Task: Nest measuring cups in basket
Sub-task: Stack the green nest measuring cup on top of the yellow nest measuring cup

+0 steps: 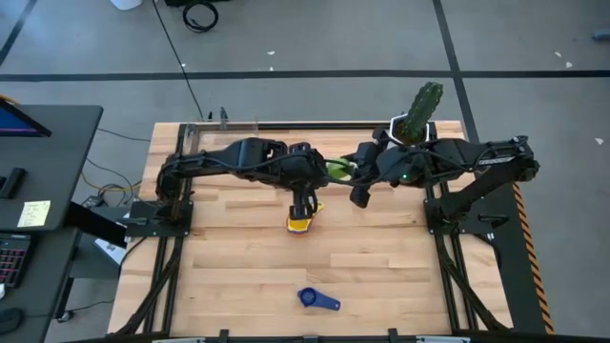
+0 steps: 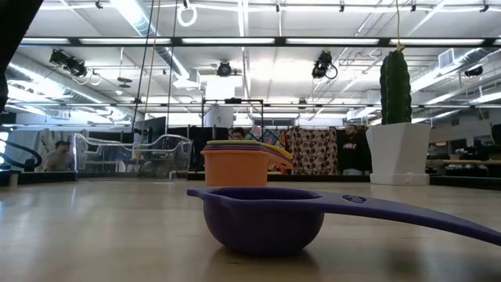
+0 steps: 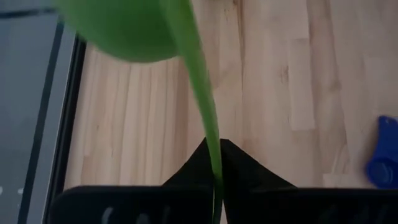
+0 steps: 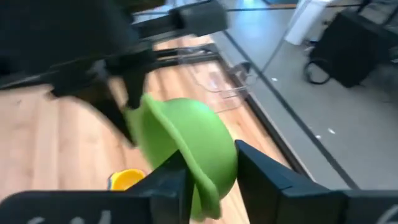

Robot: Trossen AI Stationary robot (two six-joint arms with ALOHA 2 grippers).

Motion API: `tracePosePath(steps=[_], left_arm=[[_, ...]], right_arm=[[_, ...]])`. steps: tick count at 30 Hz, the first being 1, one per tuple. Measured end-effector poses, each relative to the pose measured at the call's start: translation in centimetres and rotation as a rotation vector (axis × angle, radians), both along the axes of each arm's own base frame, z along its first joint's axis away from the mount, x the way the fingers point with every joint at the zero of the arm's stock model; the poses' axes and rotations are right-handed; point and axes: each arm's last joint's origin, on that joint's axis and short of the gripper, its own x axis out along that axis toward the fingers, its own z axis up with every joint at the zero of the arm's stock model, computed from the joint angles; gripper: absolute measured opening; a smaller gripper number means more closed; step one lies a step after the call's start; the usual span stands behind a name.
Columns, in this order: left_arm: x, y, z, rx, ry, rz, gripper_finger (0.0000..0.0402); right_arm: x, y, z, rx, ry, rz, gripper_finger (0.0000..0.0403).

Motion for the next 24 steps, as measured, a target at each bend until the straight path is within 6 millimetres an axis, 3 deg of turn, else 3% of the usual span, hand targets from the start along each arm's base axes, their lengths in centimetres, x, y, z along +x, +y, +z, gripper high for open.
tracePosePath(steps=[8, 15, 24], left_arm=[[-0.8, 0.3, -0.3, 0.016, 0.090, -0.041, 0.0011], [-2.2, 0.8, 0.9, -0.068, 0.088, -0.117, 0.0011], [-2.9, 1.2, 1.2, -0.092, 0.107, -0.129, 0.0011]], right_arm=[[-0.5, 0.3, 0.2, 0.053, 0.028, 0.163, 0.0131], [-0.7, 0.5, 0.4, 0.102, 0.015, 0.247, 0.0134], [-0.6, 0.6, 0.5, 0.108, 0.009, 0.273, 0.0135]])
